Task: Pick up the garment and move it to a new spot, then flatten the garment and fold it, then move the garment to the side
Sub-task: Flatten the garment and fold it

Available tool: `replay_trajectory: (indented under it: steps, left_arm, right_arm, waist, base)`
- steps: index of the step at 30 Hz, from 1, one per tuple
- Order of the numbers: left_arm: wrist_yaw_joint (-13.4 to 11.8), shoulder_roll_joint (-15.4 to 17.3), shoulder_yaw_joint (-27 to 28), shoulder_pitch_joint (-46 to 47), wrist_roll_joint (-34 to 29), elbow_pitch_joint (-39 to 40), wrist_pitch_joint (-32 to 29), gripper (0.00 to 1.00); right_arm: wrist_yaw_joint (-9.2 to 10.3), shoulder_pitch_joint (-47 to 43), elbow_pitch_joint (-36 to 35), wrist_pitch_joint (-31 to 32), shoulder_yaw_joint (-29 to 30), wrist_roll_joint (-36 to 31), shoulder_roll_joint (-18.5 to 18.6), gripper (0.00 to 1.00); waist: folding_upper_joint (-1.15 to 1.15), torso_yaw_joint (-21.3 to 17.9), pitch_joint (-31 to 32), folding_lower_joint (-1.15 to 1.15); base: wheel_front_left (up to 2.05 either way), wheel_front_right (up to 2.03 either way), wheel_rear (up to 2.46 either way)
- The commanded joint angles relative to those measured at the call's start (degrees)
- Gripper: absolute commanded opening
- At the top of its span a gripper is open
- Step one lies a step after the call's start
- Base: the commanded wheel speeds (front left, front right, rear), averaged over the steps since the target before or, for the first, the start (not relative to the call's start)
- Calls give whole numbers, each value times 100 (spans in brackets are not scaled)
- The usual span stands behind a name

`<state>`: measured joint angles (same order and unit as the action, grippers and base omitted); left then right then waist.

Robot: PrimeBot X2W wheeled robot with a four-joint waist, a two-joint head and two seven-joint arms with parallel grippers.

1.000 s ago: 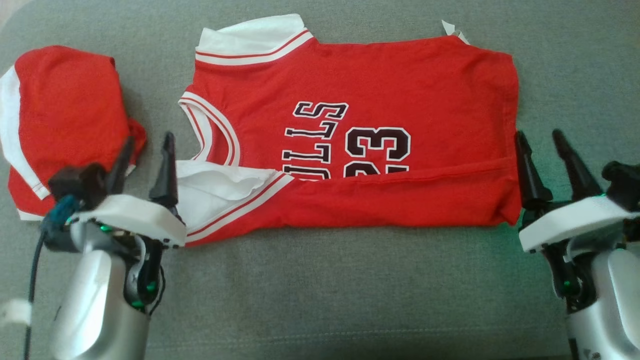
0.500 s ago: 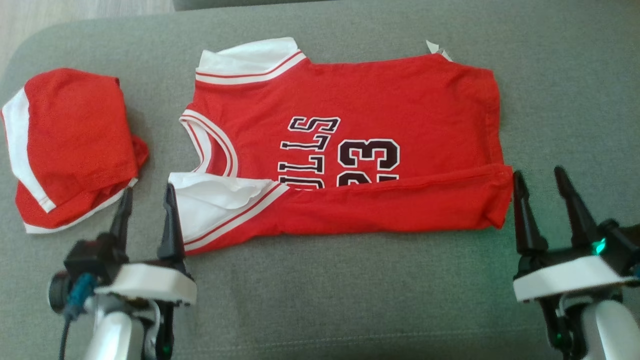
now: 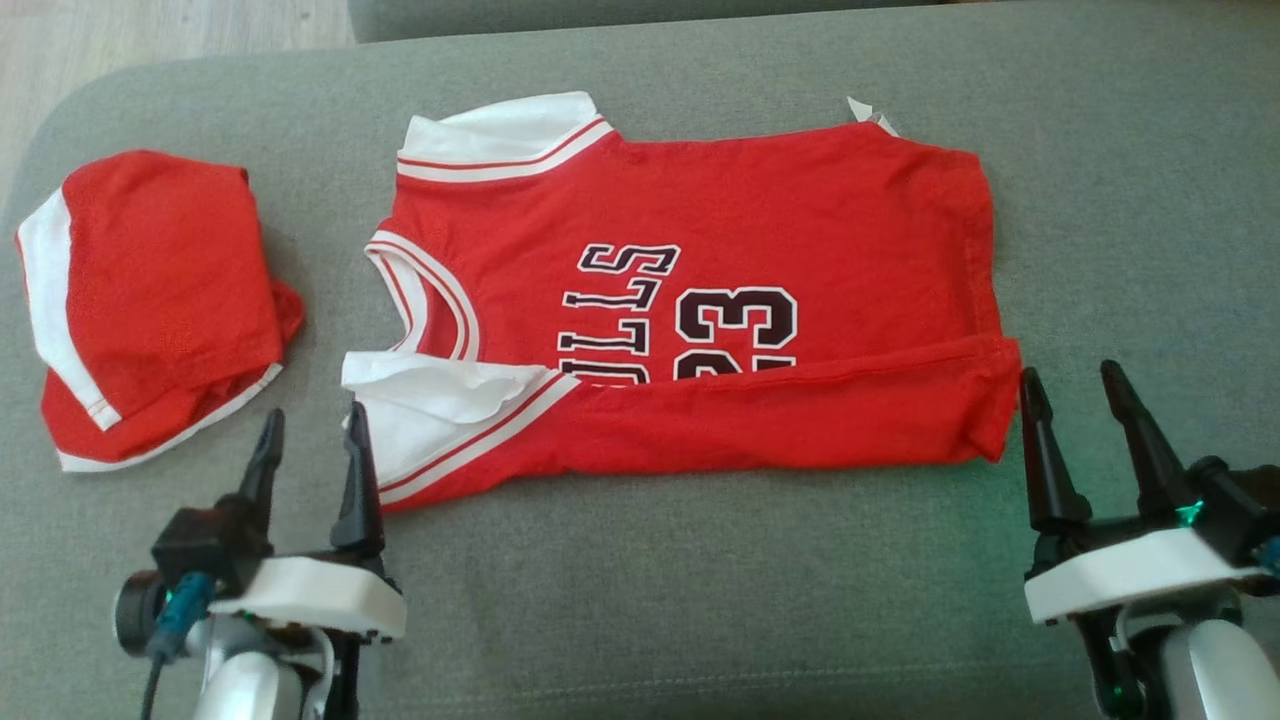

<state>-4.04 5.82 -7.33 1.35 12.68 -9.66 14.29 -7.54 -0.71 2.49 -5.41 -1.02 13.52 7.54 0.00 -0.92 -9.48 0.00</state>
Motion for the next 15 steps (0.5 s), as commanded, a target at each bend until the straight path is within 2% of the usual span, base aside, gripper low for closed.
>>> replay_trajectory:
  steps: [1,15]
  left_arm:
    - [15,54,108,116,-27,81,57,100]
    - [267,-74,-73,361,469,-758,-614,100]
  right_arm:
    - [5,42,-119,73,-97,3,30,100]
    - [5,243,499,1098,-74,163,29,100]
  waist:
    - [0,9,-18,0]
    - [0,75,-419,0]
  base:
    - [0,0,0]
    - [0,0,0]
